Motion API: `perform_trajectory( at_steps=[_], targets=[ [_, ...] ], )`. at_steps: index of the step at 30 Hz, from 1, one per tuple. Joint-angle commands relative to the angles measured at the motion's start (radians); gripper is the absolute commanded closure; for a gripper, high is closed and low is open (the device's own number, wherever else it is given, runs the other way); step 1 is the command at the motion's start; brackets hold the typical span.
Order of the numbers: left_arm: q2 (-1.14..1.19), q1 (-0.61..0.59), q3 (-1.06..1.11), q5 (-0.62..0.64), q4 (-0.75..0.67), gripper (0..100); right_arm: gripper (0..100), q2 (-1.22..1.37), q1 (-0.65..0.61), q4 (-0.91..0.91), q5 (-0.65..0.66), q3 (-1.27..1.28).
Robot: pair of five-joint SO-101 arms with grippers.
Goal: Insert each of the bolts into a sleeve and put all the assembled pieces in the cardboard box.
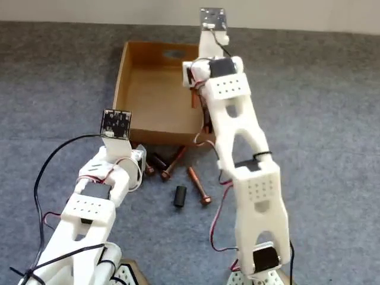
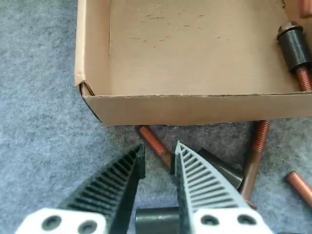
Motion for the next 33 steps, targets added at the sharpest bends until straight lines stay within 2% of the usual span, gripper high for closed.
perform_trajectory(
  at_steps=[1,8,20,33],
  targets=[
    [-0.024,-0.013,-0.004,0.005,-0.017,90,99.1,0.068,0.001,0.081,-0.011,-0.202],
    [-0.024,-0.013,-0.004,0.005,-0.017,90,99.1,0.179,0.001,0.211,-0.011,-0.363],
    [-0.024,-0.013,-0.004,0.005,-0.017,90,99.1,0.275,-0.001,0.237,-0.011,-0.360],
    [-0.024,-0.013,-0.004,0.005,-0.017,90,99.1,0.285,-0.004,0.360,-0.017,-0.360]
  ],
)
